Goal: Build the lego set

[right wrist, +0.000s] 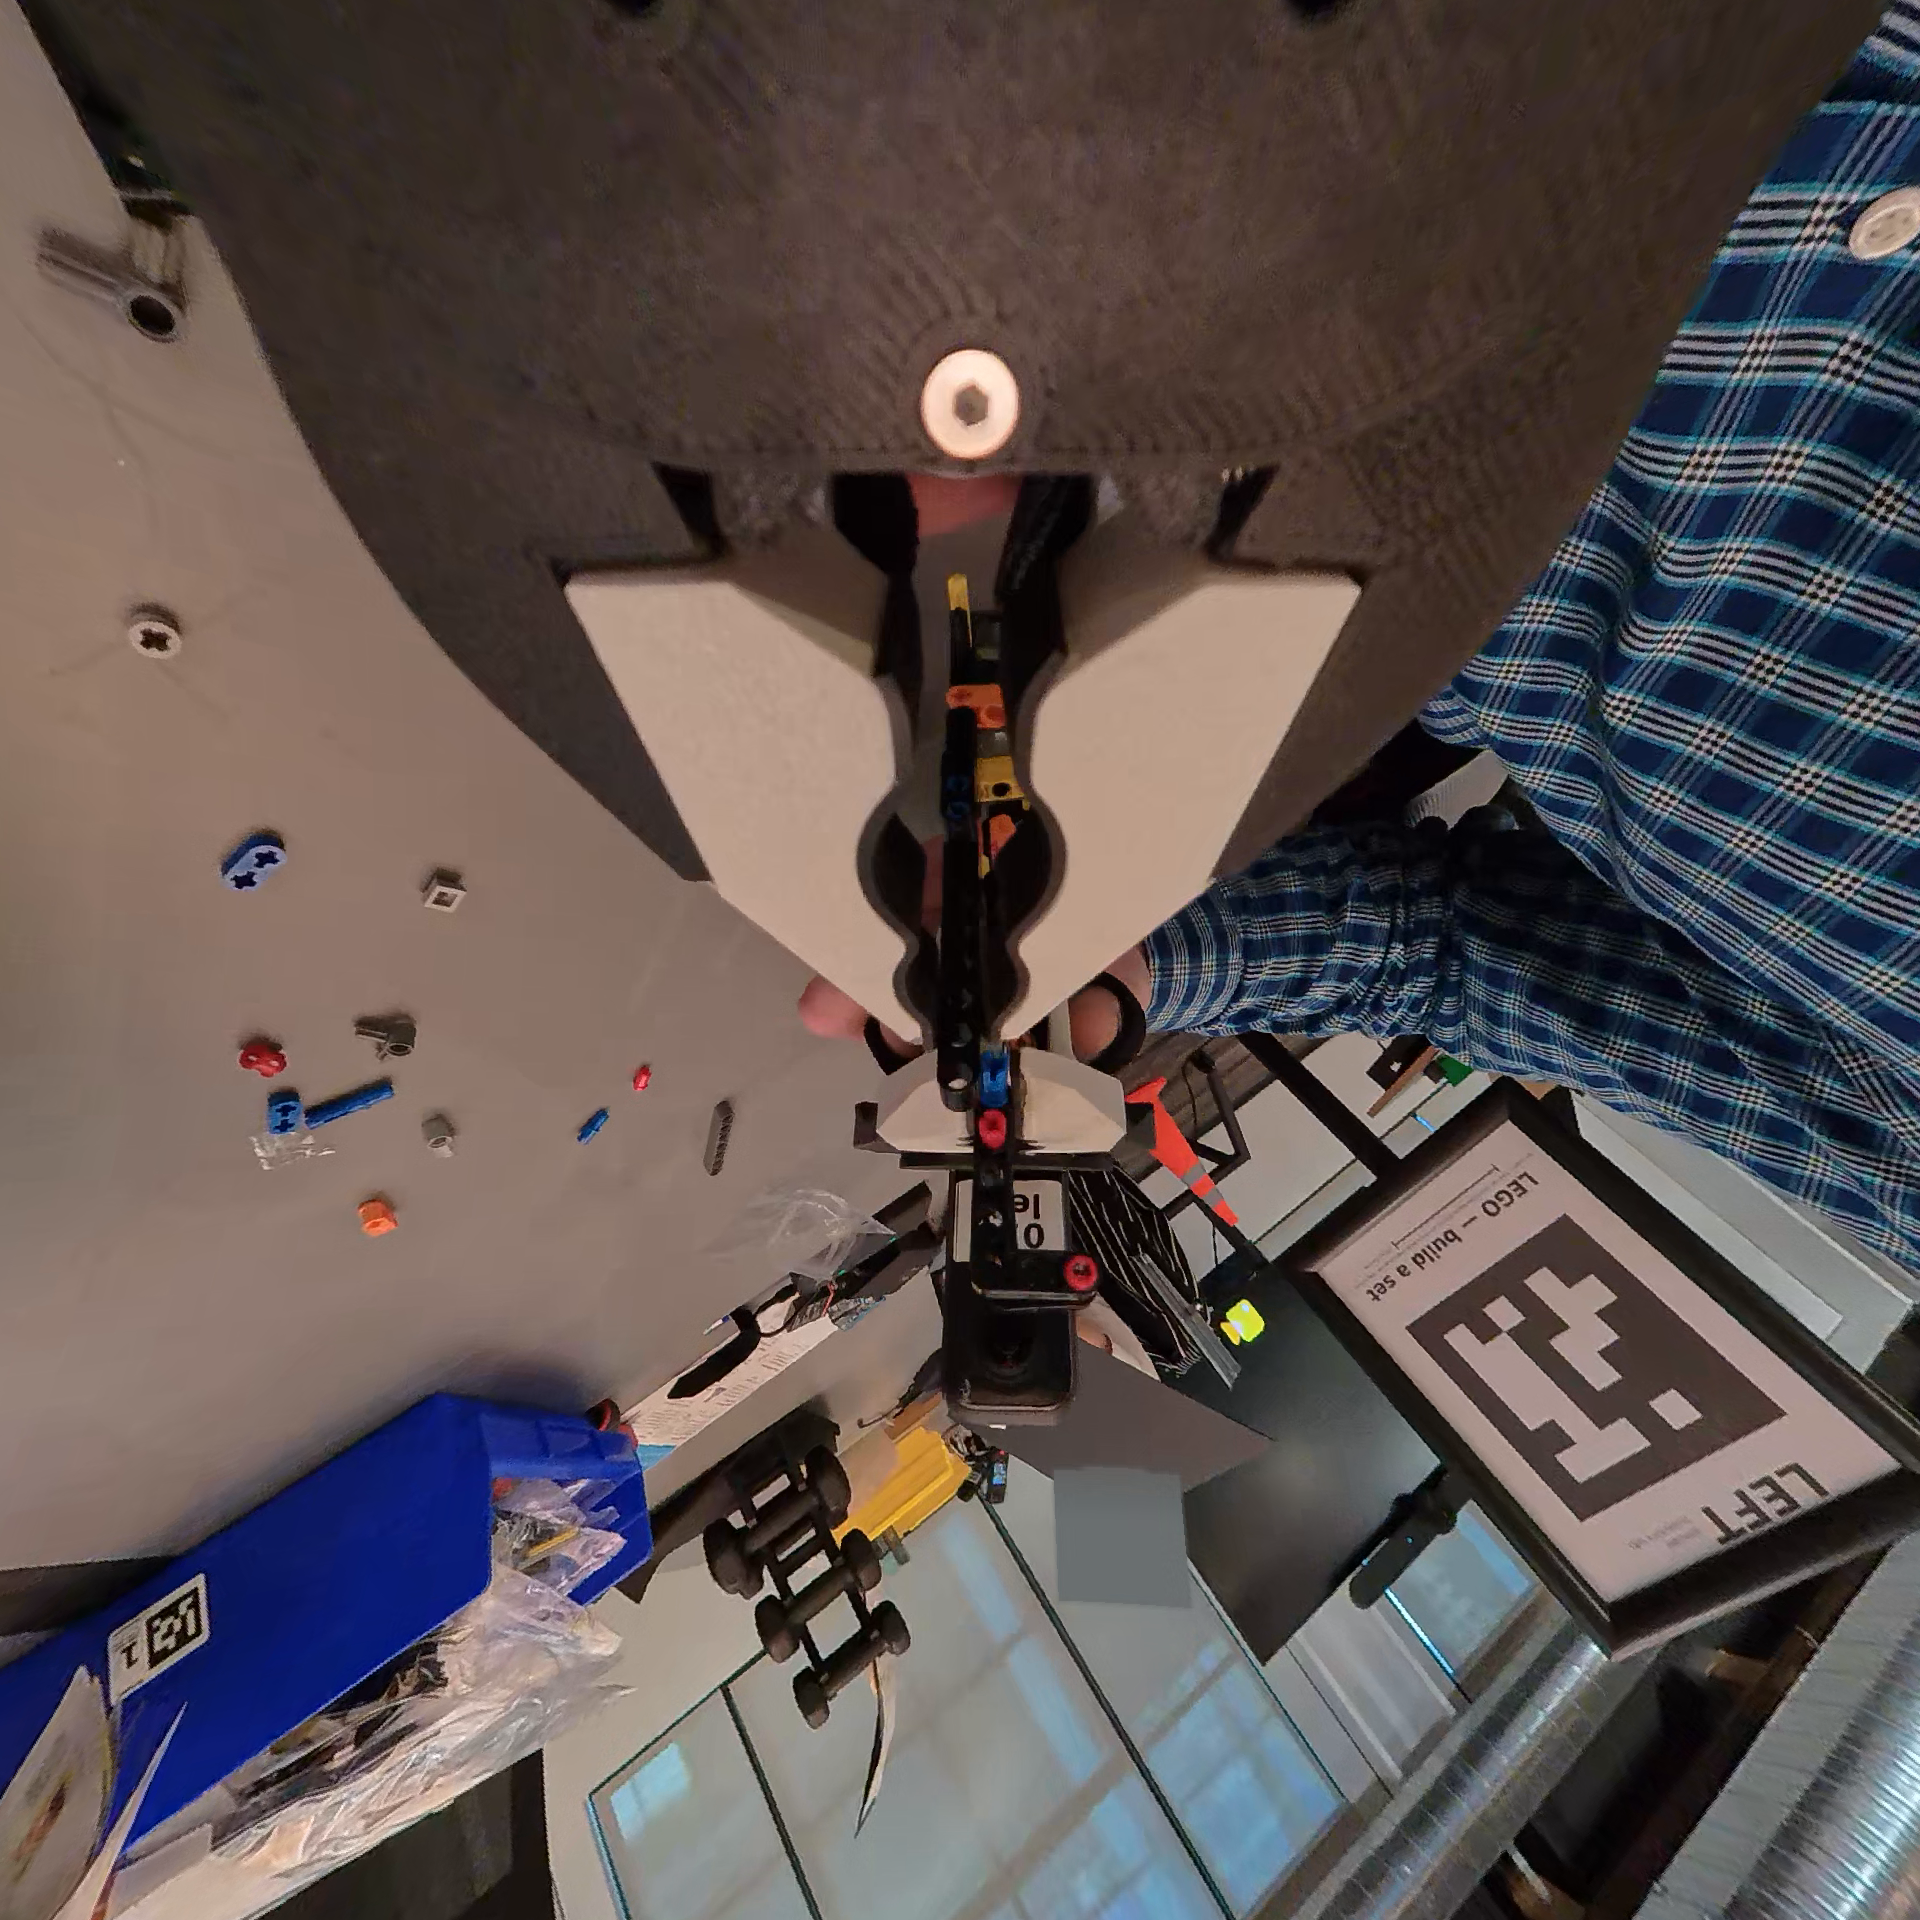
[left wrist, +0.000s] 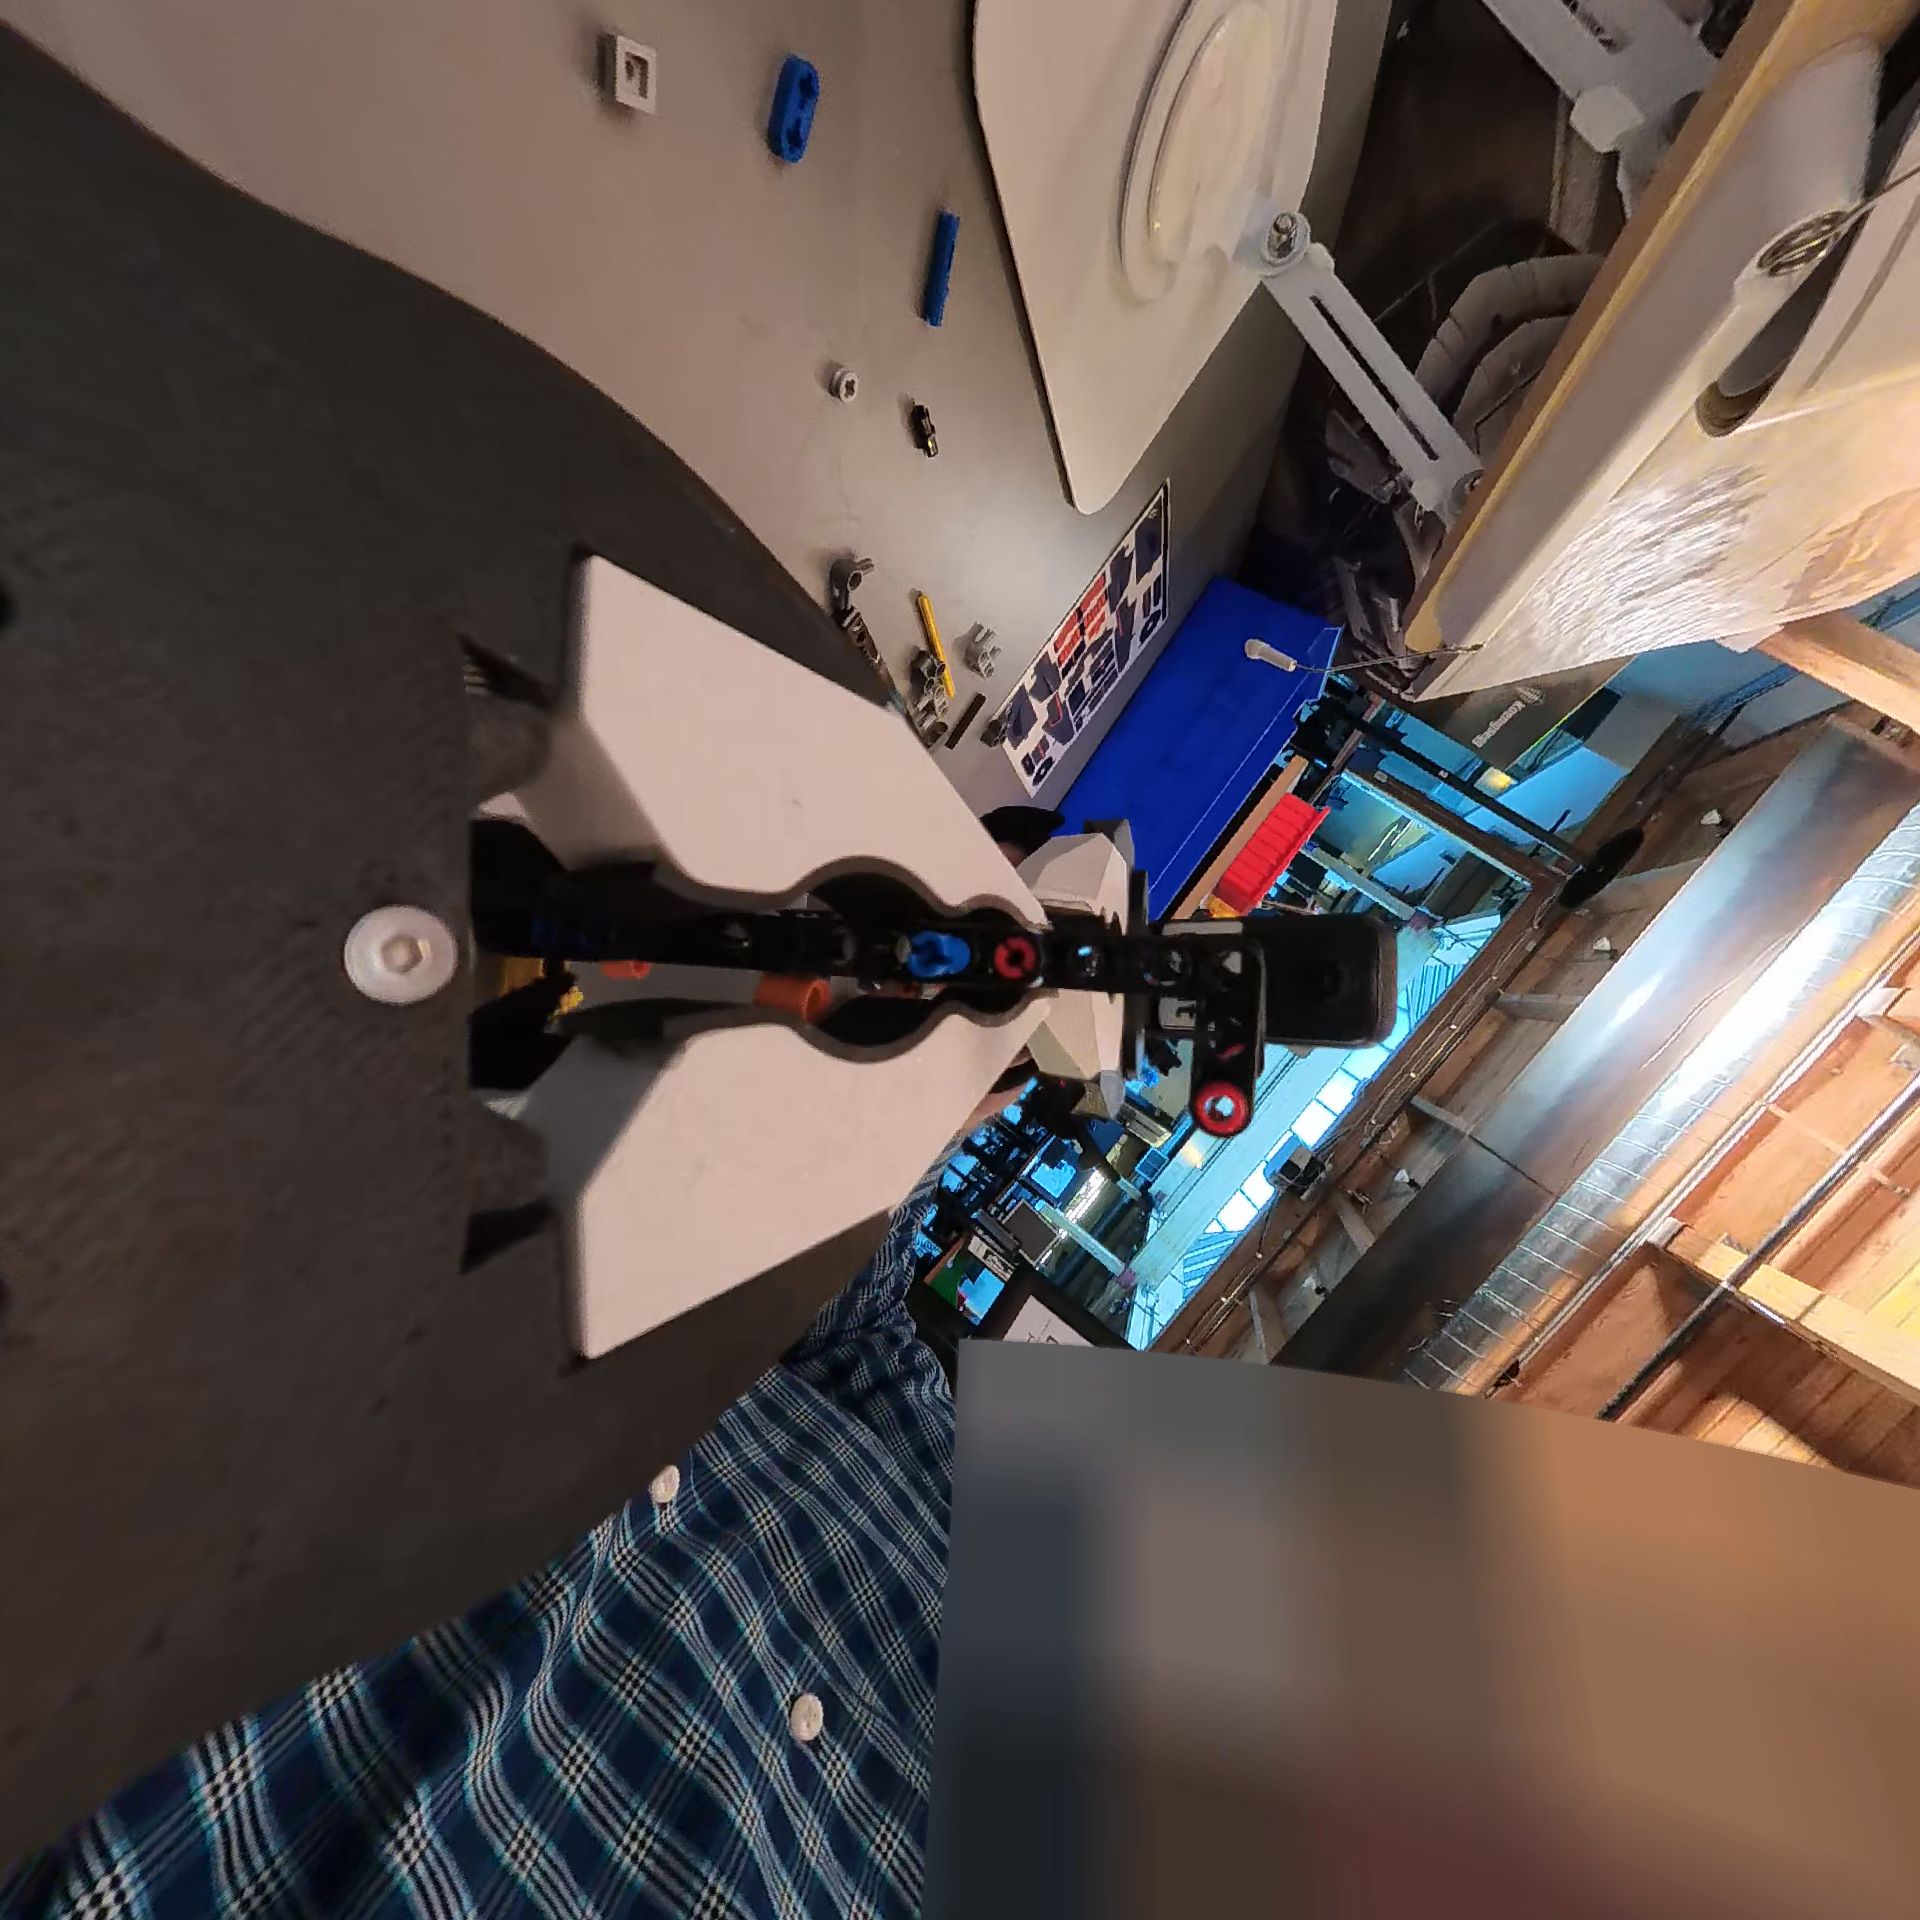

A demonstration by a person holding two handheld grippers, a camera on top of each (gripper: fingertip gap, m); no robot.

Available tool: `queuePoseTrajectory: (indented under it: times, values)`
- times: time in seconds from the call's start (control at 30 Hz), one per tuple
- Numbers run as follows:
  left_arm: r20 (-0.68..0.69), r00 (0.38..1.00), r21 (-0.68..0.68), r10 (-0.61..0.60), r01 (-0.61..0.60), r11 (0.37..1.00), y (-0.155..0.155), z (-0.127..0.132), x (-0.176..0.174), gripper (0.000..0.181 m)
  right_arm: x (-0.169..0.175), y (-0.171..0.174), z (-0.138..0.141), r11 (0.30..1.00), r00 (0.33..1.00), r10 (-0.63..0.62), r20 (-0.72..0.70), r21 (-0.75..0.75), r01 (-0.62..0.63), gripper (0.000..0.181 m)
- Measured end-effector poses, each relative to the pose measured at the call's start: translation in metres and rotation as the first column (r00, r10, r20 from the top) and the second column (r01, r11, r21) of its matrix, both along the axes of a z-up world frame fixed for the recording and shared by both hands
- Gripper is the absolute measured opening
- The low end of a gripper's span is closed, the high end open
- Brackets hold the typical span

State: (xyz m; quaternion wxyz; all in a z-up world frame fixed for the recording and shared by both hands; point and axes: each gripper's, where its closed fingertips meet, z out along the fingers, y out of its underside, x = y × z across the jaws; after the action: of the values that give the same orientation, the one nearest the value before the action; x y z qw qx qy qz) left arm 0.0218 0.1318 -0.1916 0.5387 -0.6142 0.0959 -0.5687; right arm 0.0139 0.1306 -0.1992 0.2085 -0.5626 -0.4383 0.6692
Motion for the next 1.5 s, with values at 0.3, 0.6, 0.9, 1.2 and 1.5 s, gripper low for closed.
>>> queuePoseTrajectory:
  times: [0.3, 0.6, 0.9, 1.2, 1.5]
  values:
    - [0.030, 1.000, -0.015, 0.007, -0.007, 1.000, 0.001, -0.001, -0.004, 0.004, 0.001, -0.001, 0.002, 1.000, 0.999, 0.003, -0.038, -0.012, -0.003, 0.004]
    - [-0.017, 1.000, -0.018, -0.012, 0.011, 1.000, 0.000, -0.005, -0.002, 0.005, 0.002, 0.000, 0.003, 1.000, 0.999, 0.001, -0.051, -0.016, -0.002, 0.004]
    - [-0.097, 0.995, -0.030, -0.039, 0.036, 0.999, -0.001, -0.012, 0.000, 0.004, 0.004, 0.001, -0.001, 0.999, 0.999, 0.025, -0.040, -0.036, -0.026, 0.004]
    - [-0.142, 0.988, -0.074, -0.062, 0.052, 0.996, 0.000, -0.023, 0.002, 0.004, 0.004, 0.003, -0.010, 0.994, 0.999, 0.044, -0.017, -0.094, -0.046, 0.005]
    - [-0.165, 0.985, -0.069, -0.051, 0.040, 0.997, 0.001, -0.025, -0.002, 0.005, 0.003, 0.003, -0.013, 0.997, 1.000, 0.031, -0.002, -0.066, -0.031, 0.004]
